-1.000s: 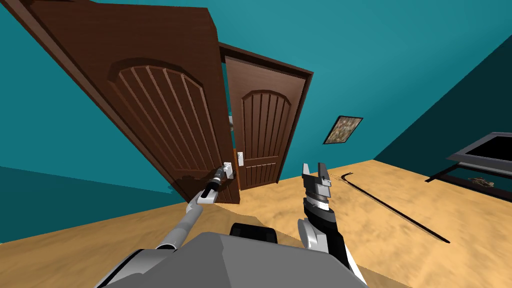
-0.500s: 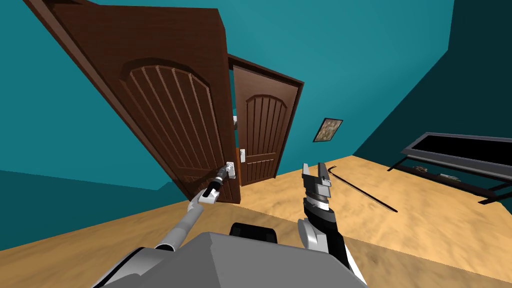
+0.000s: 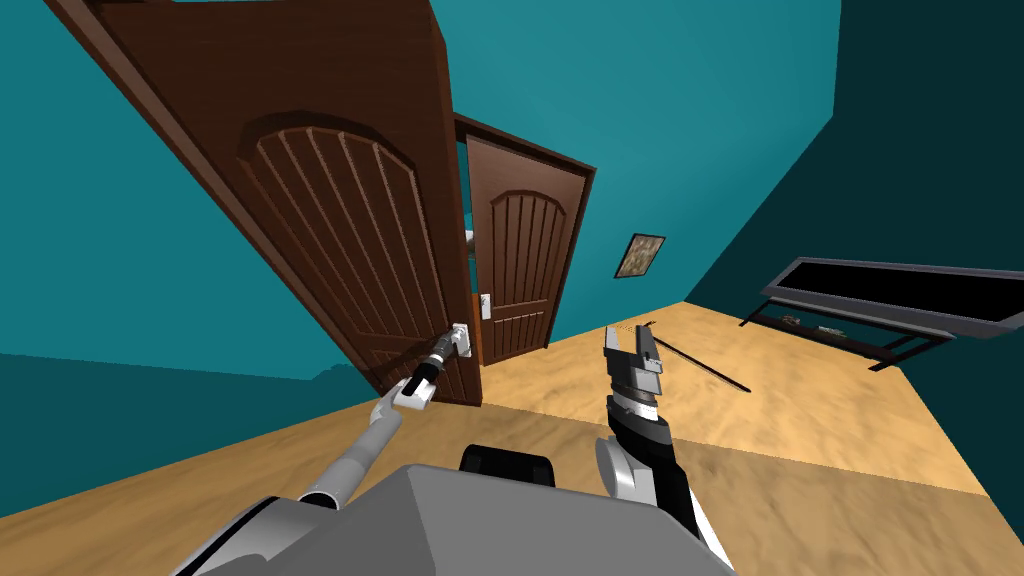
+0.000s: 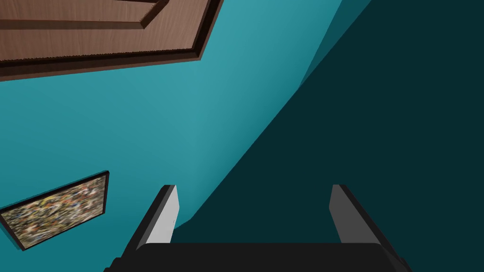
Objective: Pull the door open
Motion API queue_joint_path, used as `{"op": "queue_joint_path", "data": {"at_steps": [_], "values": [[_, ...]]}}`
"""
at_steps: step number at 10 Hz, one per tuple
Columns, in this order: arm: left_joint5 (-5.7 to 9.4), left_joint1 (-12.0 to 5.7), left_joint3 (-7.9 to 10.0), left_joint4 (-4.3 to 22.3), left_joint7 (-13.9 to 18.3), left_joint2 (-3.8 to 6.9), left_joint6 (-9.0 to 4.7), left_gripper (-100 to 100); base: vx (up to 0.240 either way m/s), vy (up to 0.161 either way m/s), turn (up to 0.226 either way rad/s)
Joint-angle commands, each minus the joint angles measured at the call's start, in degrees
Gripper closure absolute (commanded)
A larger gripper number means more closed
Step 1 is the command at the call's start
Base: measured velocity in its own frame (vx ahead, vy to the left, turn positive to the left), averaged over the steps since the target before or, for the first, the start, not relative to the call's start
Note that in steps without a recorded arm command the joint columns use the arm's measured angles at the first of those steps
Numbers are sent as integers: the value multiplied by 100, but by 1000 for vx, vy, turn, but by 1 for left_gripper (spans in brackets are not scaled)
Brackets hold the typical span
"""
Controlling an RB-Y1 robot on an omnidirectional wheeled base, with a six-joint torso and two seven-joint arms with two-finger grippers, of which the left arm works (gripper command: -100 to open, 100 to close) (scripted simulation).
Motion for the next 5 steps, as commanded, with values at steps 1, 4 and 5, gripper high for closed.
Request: {"op": "queue_joint_path", "data": {"at_steps": [1,4,5], "values": [[-12,101,-181,-109,102,44,-36,100,-218,98,-136],[-12,204,-395,-227,279,201,-122,100,-228,117,-113],[-12,240,-470,-269,342,256,-153,100,-191,116,-121]]}}
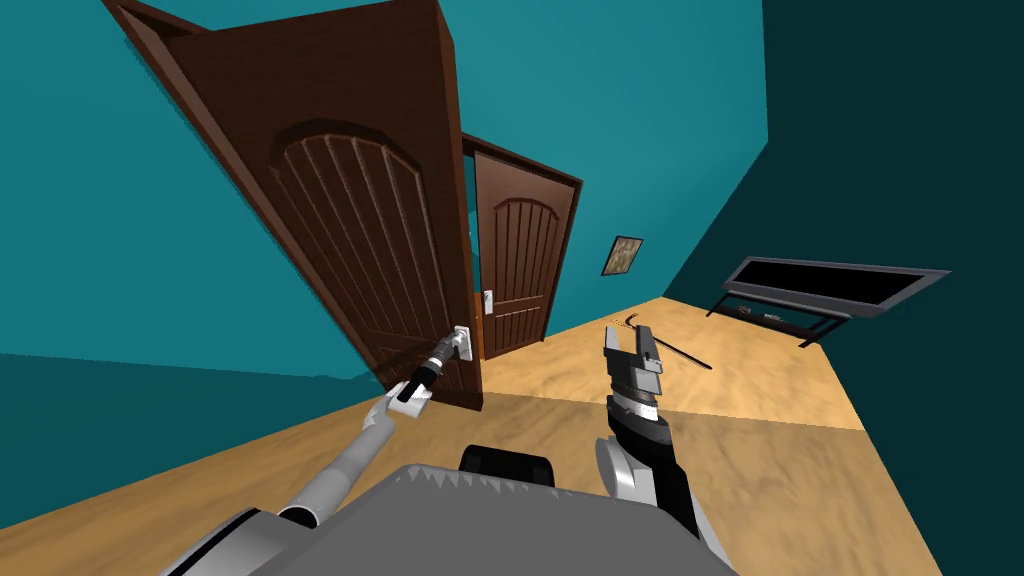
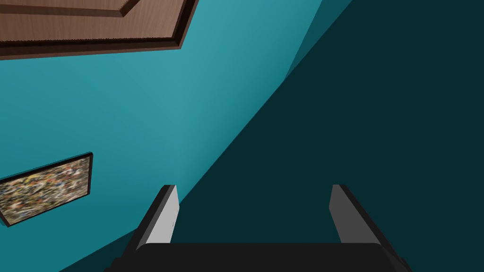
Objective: Pull the door open
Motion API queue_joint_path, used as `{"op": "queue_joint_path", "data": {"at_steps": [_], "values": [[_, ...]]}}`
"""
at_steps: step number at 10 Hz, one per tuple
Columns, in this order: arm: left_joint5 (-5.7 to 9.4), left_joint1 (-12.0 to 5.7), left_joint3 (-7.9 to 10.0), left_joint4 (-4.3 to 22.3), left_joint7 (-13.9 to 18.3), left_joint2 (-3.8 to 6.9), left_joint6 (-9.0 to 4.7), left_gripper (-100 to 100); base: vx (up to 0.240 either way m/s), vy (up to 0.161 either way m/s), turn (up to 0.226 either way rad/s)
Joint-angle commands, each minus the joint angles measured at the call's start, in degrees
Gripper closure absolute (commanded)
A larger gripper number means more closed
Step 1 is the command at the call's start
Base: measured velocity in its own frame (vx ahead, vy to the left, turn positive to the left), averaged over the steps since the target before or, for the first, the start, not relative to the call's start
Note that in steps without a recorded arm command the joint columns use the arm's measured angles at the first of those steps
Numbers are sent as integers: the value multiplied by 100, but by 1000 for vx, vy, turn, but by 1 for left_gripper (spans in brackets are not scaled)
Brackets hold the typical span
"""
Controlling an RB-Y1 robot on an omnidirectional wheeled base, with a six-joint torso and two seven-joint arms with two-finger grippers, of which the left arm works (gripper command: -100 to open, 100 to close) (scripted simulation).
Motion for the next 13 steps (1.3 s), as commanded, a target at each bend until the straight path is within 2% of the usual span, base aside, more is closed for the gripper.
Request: {"op": "queue_joint_path", "data": {"at_steps": [1,2,3,9,10,11,13], "values": [[0,0,0,0,0,0,0,100,-89,55,-21],[0,131,-149,-98,141,149,-102,100,-158,59,-126],[1,159,-183,-123,174,187,-131,100,-214,96,-118],[9,528,-639,-455,616,696,-524,100,-200,119,-114],[18,459,-553,-399,567,683,-439,100,-90,55,-15],[10,560,-641,-423,669,798,-568,100,-135,76,-97],[2,661,-734,-460,789,949,-751,100,-218,103,-144]]}}
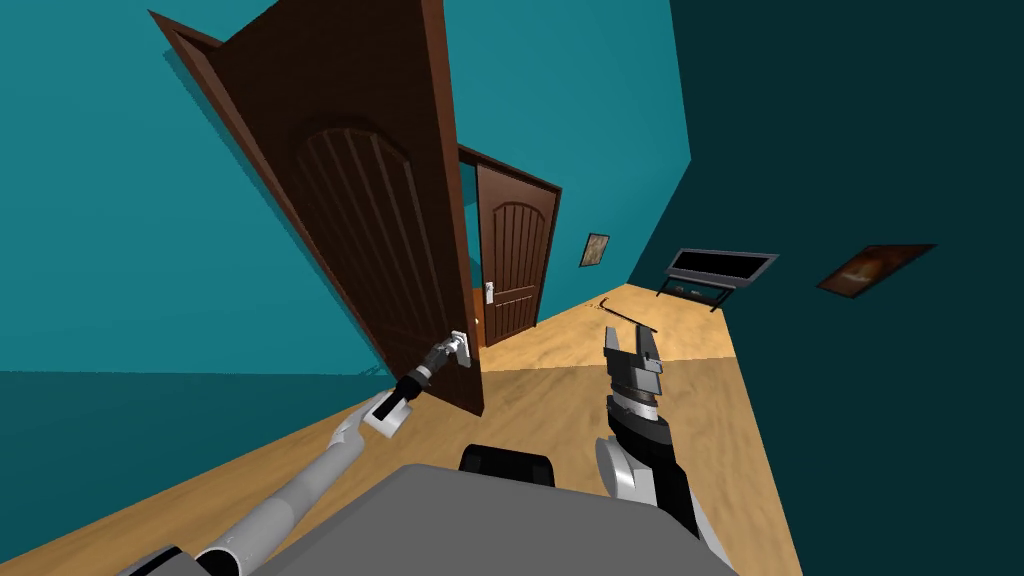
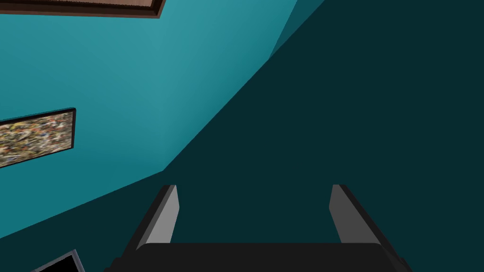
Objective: Pull the door open
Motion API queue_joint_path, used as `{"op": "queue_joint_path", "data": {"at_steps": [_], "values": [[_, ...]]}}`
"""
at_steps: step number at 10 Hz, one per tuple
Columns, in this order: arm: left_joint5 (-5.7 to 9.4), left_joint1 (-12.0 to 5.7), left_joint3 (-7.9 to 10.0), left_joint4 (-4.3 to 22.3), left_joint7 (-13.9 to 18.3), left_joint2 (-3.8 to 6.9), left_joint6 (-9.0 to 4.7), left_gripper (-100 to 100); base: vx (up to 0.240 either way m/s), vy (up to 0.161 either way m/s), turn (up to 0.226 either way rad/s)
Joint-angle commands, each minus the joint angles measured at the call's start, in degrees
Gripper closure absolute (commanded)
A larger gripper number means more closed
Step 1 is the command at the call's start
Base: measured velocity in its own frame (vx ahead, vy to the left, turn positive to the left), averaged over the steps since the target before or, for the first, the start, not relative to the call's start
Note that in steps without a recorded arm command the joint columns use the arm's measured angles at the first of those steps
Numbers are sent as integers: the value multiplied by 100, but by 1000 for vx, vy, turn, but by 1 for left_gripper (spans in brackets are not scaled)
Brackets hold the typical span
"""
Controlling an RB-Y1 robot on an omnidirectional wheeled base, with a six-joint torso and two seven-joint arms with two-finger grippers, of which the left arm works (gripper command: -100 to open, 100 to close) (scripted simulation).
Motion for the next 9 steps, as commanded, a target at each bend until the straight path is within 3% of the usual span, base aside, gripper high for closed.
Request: {"op": "queue_joint_path", "data": {"at_steps": [1,6,7,9], "values": [[-23,57,-120,36,77,55,-171,100,-190,99,-84],[-42,299,-344,-56,360,413,-605,100,-170,110,-109],[-23,296,-253,-62,316,419,-527,100,-77,60,-7],[-26,351,-310,-39,377,495,-649,100,-162,101,-141]]}}
